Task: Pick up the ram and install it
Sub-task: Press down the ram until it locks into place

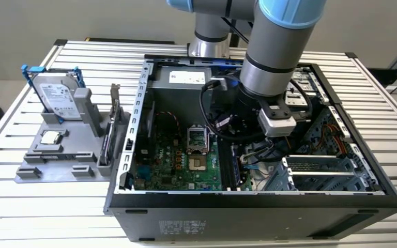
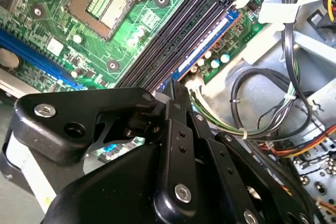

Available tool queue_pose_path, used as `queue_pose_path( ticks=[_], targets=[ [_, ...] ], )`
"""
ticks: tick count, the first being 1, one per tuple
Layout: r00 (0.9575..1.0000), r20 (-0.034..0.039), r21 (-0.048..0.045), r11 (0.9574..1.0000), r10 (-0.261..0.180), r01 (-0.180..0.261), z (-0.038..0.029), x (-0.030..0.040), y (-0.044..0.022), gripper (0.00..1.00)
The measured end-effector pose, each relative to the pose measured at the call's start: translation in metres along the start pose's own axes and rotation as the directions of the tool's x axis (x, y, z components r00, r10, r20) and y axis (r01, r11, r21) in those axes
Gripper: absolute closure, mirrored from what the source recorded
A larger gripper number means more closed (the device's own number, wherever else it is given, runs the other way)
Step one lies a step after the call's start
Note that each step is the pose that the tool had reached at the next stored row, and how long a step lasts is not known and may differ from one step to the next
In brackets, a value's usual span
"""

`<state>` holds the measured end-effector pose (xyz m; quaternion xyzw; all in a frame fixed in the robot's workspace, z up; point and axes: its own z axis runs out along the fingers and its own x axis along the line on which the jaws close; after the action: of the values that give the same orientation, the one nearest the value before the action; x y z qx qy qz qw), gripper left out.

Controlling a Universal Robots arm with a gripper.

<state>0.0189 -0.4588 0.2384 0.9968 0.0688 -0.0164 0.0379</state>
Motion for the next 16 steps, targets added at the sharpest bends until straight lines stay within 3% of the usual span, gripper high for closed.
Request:
queue_pose_path(
  ticks=[4, 8, 12, 16],
  targets=[
    [0.9989, -0.0035, -0.0019, 0.9989, -0.047, 0.047, 0.0, -0.0002, 0.0, 1.0],
    [0.9947, -0.0074, -0.0043, 0.9947, -0.103, 0.103, 0.0, -0.0005, -0.0001, 1.0],
    [0.9869, -0.0114, -0.0071, 0.987, -0.161, 0.161, 0.0001, -0.0005, -0.0001, 1.0],
    [0.9749, -0.0154, -0.0102, 0.975, -0.222, 0.222, 0.0001, -0.0006, -0.0001, 1.0]
  ],
)
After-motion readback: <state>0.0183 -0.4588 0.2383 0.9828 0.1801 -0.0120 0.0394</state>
